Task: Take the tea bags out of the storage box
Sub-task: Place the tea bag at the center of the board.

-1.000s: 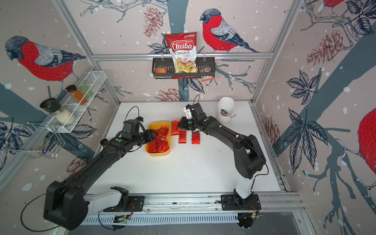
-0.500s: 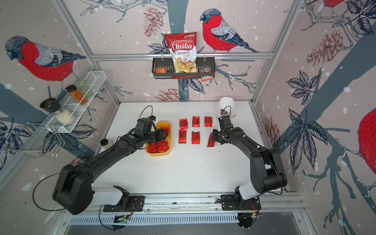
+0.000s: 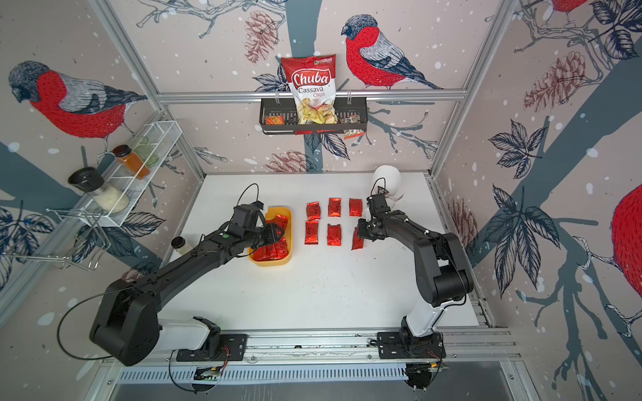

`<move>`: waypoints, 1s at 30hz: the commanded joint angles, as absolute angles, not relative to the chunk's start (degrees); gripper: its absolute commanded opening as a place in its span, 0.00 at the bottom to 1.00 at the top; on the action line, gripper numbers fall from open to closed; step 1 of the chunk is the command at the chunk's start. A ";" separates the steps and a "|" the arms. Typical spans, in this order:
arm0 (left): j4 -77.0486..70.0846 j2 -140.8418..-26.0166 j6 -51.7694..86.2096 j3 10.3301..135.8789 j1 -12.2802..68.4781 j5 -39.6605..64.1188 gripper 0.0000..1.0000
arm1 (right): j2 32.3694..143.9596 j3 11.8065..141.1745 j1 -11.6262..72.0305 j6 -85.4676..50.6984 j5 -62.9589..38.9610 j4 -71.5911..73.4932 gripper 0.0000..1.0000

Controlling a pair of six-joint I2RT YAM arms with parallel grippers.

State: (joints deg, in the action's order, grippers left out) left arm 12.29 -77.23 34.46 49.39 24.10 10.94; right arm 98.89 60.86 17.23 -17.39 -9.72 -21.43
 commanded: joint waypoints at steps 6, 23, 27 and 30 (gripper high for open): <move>13.19 -77.80 31.63 49.87 20.94 8.66 0.43 | 102.22 63.68 18.23 -15.71 -3.59 -21.68 0.16; 19.84 -93.36 22.32 65.61 19.70 0.95 0.34 | 86.60 64.51 29.63 -19.19 7.96 -26.15 0.50; 20.85 -98.81 20.54 69.07 19.20 0.89 0.31 | 81.89 63.90 32.57 -20.46 3.58 -25.62 0.51; 21.52 -102.15 19.81 70.68 18.90 0.04 0.31 | 79.08 62.45 34.62 -22.07 -0.21 -23.88 0.52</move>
